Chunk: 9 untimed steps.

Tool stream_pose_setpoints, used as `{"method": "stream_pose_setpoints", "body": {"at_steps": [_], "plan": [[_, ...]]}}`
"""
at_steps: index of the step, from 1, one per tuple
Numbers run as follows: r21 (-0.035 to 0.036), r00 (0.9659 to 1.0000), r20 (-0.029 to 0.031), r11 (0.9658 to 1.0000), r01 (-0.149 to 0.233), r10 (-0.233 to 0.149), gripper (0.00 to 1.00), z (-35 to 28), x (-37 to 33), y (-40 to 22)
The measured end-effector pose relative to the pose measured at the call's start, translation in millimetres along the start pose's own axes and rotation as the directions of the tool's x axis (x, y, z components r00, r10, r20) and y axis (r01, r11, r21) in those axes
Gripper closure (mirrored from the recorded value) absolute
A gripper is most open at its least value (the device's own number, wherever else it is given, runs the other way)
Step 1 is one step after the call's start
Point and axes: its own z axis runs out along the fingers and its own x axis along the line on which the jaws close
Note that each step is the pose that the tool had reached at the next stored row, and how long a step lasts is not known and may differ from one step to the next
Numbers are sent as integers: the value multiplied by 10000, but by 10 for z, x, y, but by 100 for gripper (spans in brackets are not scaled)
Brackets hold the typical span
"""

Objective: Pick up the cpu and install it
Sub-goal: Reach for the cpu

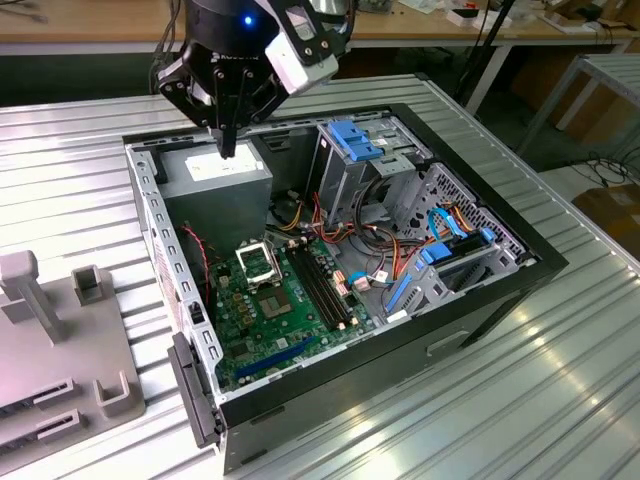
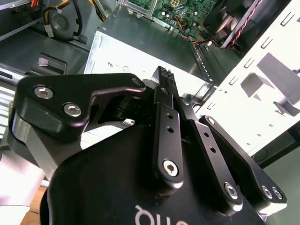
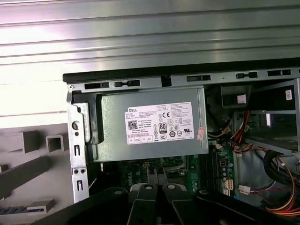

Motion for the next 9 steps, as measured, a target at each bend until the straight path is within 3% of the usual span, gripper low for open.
{"method": "stream_pose_setpoints", "body": {"at_steps": [9], "plan": [[14,9998,-183,10000,-9,9,89,13,54,-5]]}}
